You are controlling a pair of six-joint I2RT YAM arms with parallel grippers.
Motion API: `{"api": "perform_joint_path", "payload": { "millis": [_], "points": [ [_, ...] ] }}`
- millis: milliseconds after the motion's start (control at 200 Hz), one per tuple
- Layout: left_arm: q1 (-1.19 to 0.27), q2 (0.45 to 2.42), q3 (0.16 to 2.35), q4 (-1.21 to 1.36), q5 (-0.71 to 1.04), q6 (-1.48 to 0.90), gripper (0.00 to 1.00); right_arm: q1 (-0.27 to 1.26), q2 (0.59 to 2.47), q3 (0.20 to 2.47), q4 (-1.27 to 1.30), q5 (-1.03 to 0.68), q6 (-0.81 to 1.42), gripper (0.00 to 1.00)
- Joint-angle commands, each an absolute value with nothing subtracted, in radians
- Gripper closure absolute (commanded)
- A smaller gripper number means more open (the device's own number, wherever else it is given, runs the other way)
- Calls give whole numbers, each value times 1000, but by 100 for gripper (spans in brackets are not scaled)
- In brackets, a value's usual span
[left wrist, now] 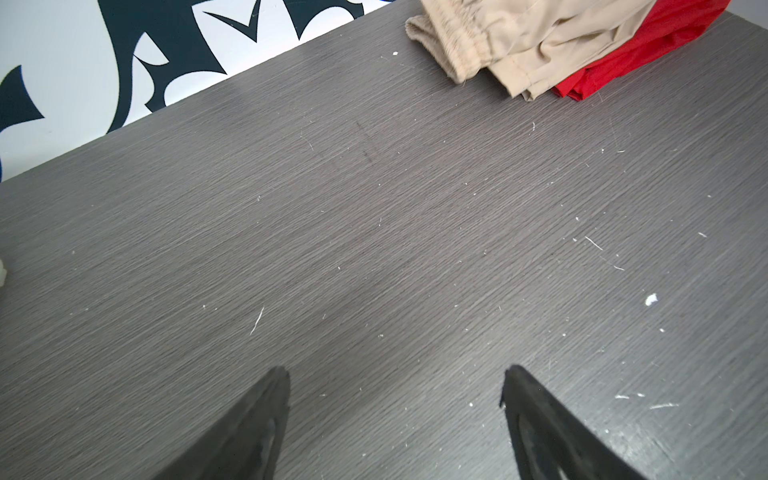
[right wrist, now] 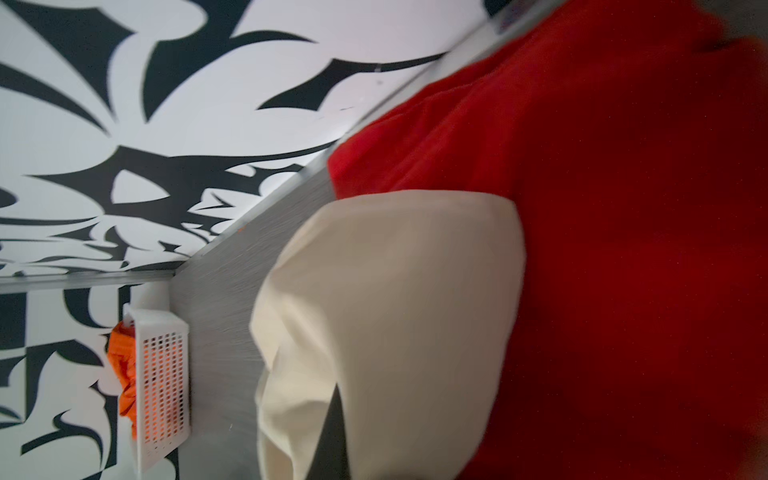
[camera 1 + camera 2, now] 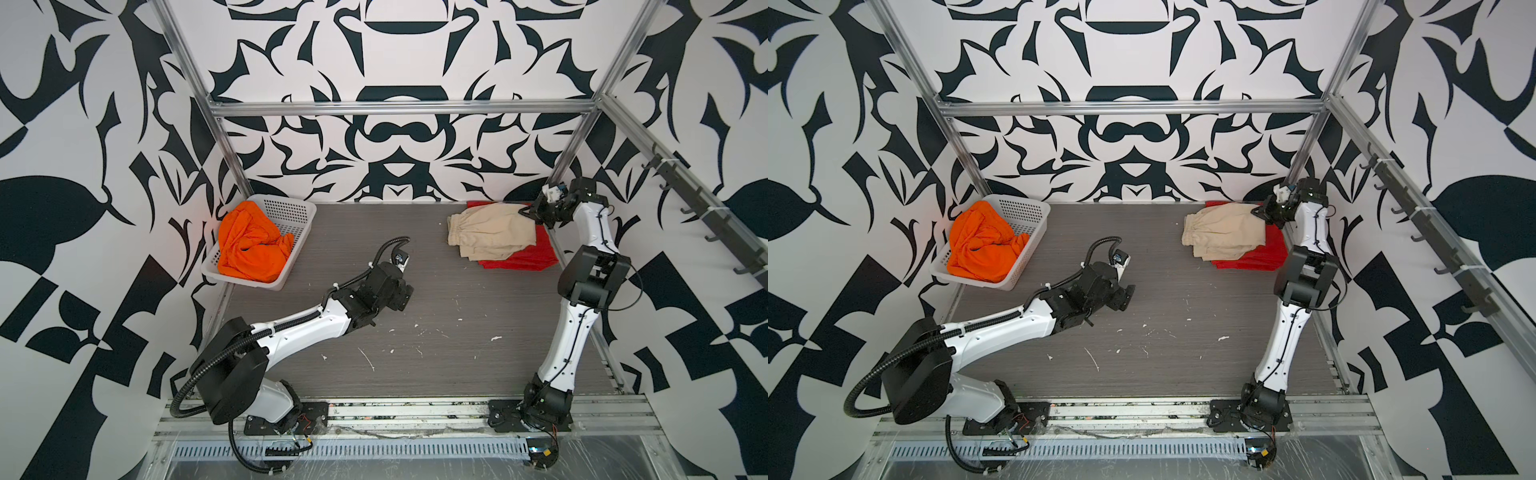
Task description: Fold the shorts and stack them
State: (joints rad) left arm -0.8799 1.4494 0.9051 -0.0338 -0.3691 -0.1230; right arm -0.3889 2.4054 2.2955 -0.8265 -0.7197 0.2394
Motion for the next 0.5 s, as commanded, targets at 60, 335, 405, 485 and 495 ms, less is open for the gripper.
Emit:
{"api": "perform_joint_path", "payload": {
  "millis": [60, 335, 405, 485, 495],
  "points": [
    [-876, 1476, 954, -53, -357, -130, 16, -421, 2410, 2336, -810, -573, 193, 99],
    [-876, 1483, 969, -68, -358, -133, 16, -418, 2531, 2356, -846, -414, 178, 67],
    [-876, 1482, 972, -69, -361, -132, 16, -411, 2501, 2327, -830, -394, 176, 53],
    [-876, 1482, 979, -74, -366, -135, 16, -395, 2419, 2256, -774, -351, 169, 40],
    [-876, 1483, 980, -72, -366, -136, 16, -393, 2406, 2244, -765, -342, 167, 38]
  ]
}}
